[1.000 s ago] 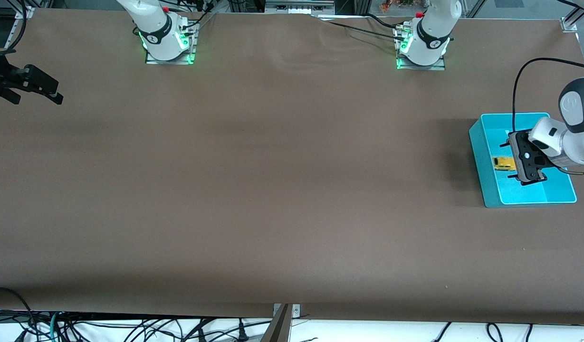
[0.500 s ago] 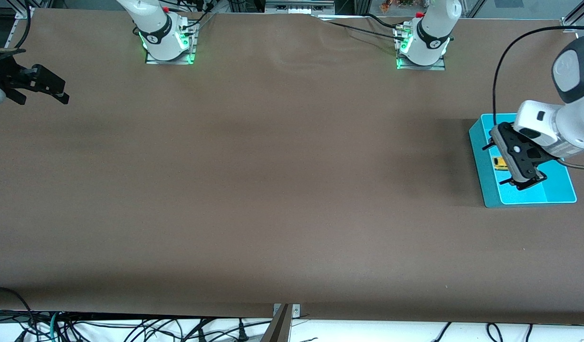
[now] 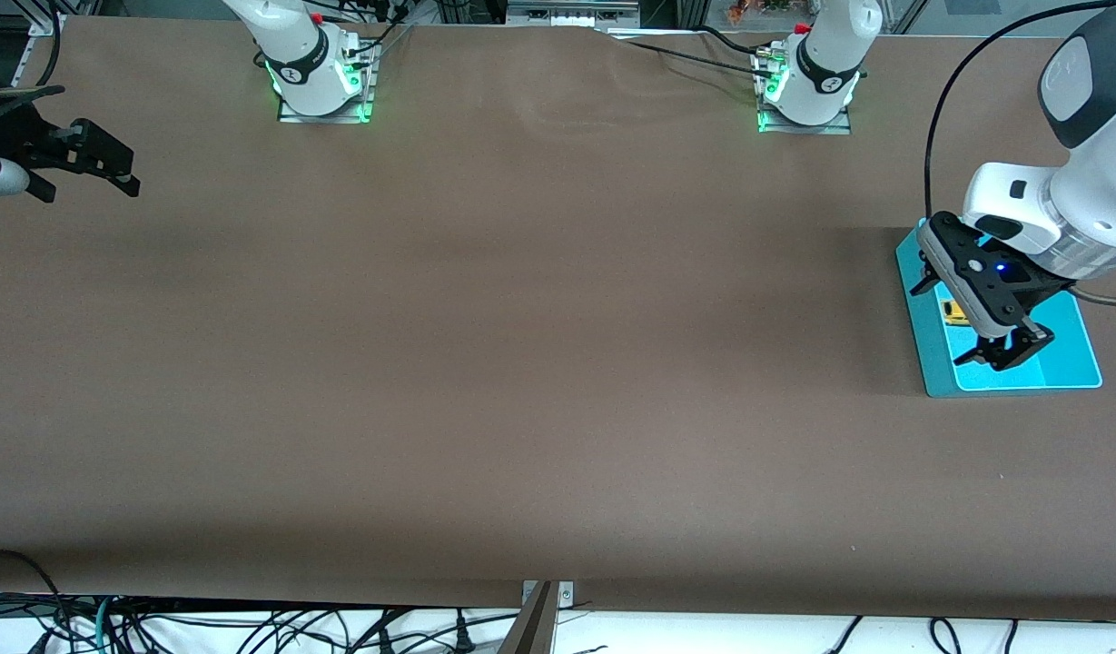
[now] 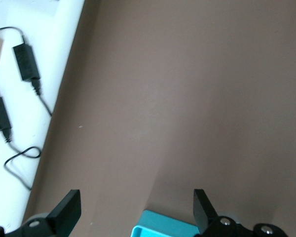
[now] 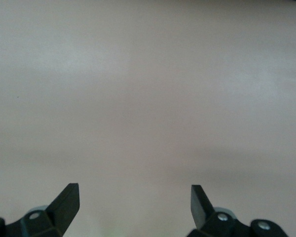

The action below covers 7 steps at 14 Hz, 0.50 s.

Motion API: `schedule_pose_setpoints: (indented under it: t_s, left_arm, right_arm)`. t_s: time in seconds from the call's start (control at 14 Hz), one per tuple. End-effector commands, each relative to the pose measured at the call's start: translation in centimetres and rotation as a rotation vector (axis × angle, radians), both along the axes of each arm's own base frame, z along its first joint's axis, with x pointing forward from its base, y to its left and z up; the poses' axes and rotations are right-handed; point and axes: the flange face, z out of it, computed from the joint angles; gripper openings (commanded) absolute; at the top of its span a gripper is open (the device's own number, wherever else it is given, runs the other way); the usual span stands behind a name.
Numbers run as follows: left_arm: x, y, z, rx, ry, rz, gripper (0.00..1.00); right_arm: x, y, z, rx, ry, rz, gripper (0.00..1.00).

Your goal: Wind and store yellow beetle car

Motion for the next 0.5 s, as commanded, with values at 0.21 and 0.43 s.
schedule_pose_setpoints:
  t_s: [0.21, 0.43]
  left_arm:
    - [-0.5, 2.5, 1.5, -0.014, -0.001, 0.600, 1.00]
    - [-1.9, 2.3, 1.4, -0.092, 0.098, 0.924, 1.00]
  right_arm:
    - [0.4, 1.7, 0.5, -0.006, 0.000, 0.036, 1.00]
    - [0.4, 1.2, 0.5, -0.010, 0.002, 0.036, 1.00]
